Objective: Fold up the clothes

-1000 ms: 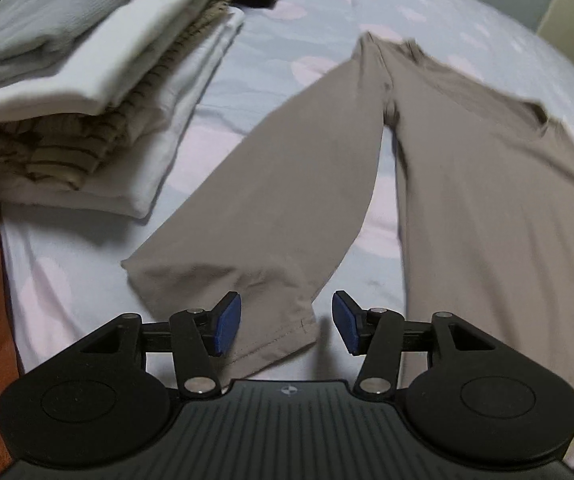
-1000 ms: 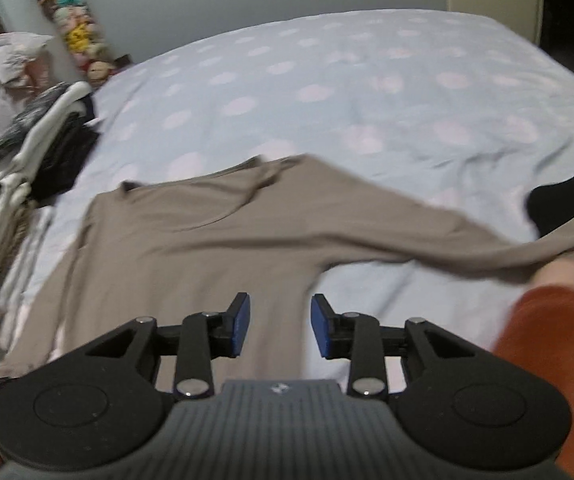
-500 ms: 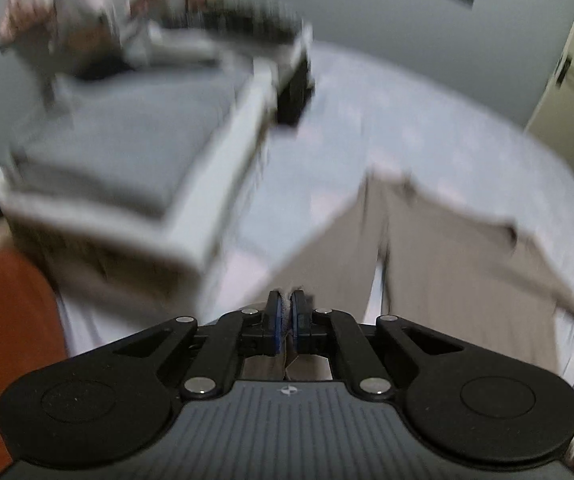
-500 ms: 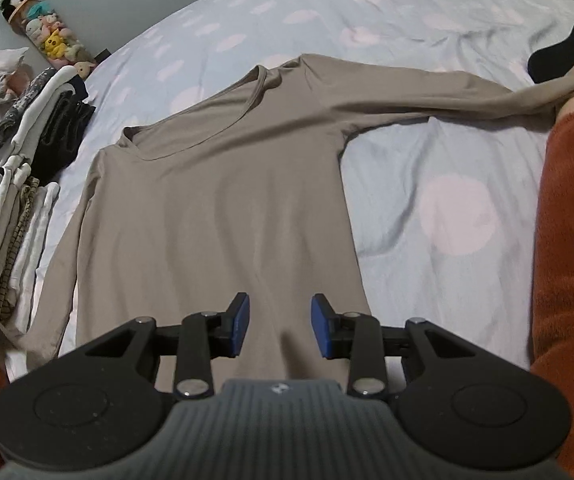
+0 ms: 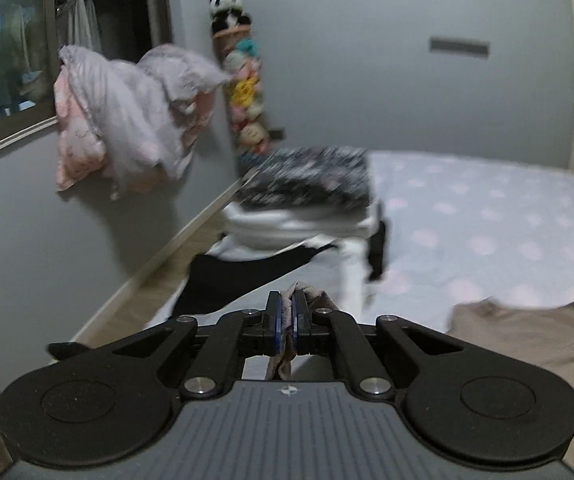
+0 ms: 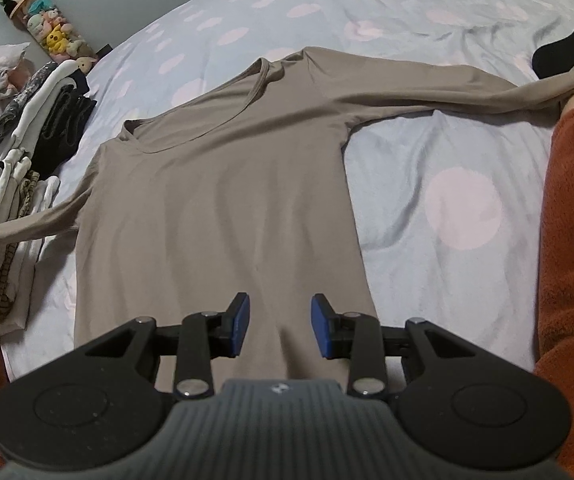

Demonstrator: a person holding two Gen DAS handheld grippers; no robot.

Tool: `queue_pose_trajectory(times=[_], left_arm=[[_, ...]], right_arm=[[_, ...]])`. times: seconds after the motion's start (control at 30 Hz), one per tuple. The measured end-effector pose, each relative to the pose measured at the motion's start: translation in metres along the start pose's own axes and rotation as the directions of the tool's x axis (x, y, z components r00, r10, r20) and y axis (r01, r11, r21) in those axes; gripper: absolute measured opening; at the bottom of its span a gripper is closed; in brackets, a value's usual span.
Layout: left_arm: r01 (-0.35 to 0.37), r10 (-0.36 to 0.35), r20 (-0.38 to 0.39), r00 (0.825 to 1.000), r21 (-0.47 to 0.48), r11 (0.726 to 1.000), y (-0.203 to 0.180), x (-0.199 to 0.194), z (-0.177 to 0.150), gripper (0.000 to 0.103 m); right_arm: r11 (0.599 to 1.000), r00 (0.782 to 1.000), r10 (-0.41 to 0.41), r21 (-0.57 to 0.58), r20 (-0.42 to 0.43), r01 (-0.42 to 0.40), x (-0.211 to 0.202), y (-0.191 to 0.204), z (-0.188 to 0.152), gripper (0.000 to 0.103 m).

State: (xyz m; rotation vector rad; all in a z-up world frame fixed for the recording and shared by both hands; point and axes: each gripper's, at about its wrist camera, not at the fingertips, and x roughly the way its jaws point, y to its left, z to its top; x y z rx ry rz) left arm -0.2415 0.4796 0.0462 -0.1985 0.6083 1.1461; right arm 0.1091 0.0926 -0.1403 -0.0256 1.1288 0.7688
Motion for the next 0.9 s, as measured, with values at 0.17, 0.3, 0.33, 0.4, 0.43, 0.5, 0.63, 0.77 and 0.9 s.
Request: queue_pose_trajectory(times=[0.17,0.3,0.33,0.4,0.43,0.5,0.63,0.77,0.9], left_arm=[[-0.100,0.094,-0.138,0.986,-0.037,0.994,0.024,0.058,-0.012,0.006],[-0.114,0.104,-0.194,0.975,-0.041,0.993,0.033,0.068,-0.029,0.021],[-0.118,0.110,-0.180,0.977,-0.033,0.992,0.032,0.063,-0.033,0.034],[-0.110,0.107,-0.140,0.984,-0.012,0.994,0.024,0.049,-0.038,0.052],[-0.095,0.094,-0.123,0.988,0.000,0.995,0.019,0.040,-0.039,0.054],[-0.055,0.057,-0.105,0.993,0.021,0.998,0.007,0.022,-0.041,0.054],[0.121,-0.105,-0.183,0.978,0.078,0.990,-0.030,-0.001,-0.057,0.056],[0.357,-0.282,-0.396,0.874,0.129,0.925,-0.083,0.000,-0.091,0.056],[0.509,-0.333,-0.565,0.755,0.184,0.841,-0.134,0.005,-0.138,0.056]], right_arm=[[1.000,1.000,-0.005,-0.010,0.003,0.005,-0.005,-0.002,0.002,0.038],[0.999,1.000,-0.030,-0.017,-0.002,0.030,-0.016,-0.012,0.011,0.038],[0.999,0.999,-0.038,-0.021,-0.009,0.038,-0.018,-0.015,0.013,0.038],[0.998,0.998,-0.056,-0.040,-0.036,0.055,-0.021,-0.021,0.016,0.038],[0.997,0.997,-0.066,-0.050,-0.050,0.063,-0.023,-0.024,0.017,0.038],[0.994,0.993,-0.085,-0.070,-0.078,0.080,-0.027,-0.029,0.020,0.038],[0.989,0.982,-0.110,-0.113,-0.153,0.094,-0.032,-0.039,0.018,0.038],[0.979,0.962,-0.134,-0.183,-0.236,0.091,-0.027,-0.037,0.008,0.037],[0.968,0.937,-0.156,-0.239,-0.312,0.082,-0.011,-0.033,-0.004,0.037]])
